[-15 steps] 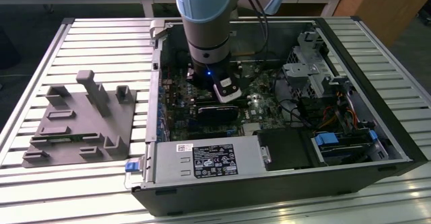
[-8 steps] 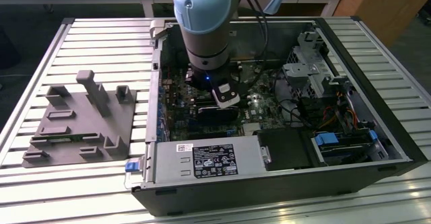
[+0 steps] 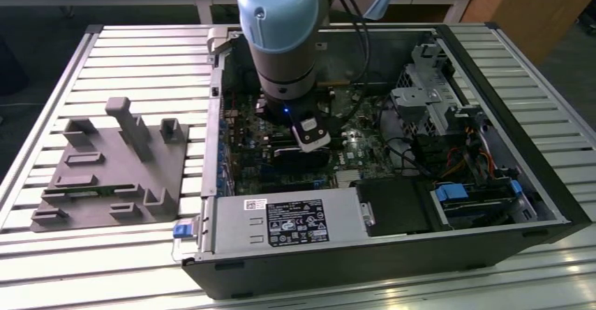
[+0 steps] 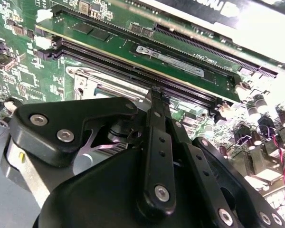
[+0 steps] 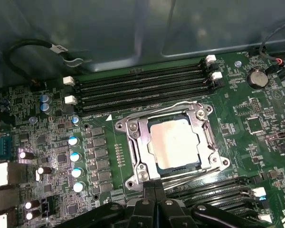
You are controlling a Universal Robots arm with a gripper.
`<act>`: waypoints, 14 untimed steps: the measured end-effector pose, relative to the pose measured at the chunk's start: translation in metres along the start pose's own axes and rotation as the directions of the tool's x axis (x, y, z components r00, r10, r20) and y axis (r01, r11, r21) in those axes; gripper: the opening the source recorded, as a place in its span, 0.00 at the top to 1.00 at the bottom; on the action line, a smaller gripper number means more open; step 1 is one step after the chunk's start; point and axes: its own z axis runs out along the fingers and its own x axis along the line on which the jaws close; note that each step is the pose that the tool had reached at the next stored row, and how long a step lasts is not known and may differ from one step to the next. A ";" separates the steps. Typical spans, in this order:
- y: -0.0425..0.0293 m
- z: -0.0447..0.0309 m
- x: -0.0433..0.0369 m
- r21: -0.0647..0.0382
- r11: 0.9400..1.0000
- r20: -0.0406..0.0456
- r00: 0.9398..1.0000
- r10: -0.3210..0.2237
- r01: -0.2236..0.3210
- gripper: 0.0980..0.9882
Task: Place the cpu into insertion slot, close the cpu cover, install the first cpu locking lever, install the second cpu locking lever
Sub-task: 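Install the second cpu locking lever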
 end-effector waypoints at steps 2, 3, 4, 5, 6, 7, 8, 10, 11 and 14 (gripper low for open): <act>-0.0004 0.0010 0.0003 0.000 1.000 0.000 1.000 0.000 0.000 0.99; -0.0005 0.0013 0.0005 0.000 1.000 0.000 1.000 0.000 0.000 0.99; -0.0005 0.0015 0.0008 0.000 1.000 0.000 1.000 0.000 0.000 0.99; -0.0005 0.0017 0.0012 0.000 1.000 0.000 1.000 0.000 0.000 0.99; -0.0004 0.0019 0.0013 0.000 1.000 0.000 1.000 0.000 0.000 0.99; -0.0003 0.0022 0.0015 0.000 1.000 0.000 1.000 0.000 0.000 0.99; 0.0000 0.0025 0.0017 0.000 1.000 0.000 1.000 0.000 0.000 0.99; 0.0010 0.0031 0.0024 0.000 1.000 0.000 1.000 0.000 0.000 0.99; 0.0016 0.0034 0.0029 0.000 1.000 0.000 1.000 0.000 0.000 0.99; 0.0031 0.0041 0.0046 0.000 1.000 0.000 1.000 0.000 0.000 0.99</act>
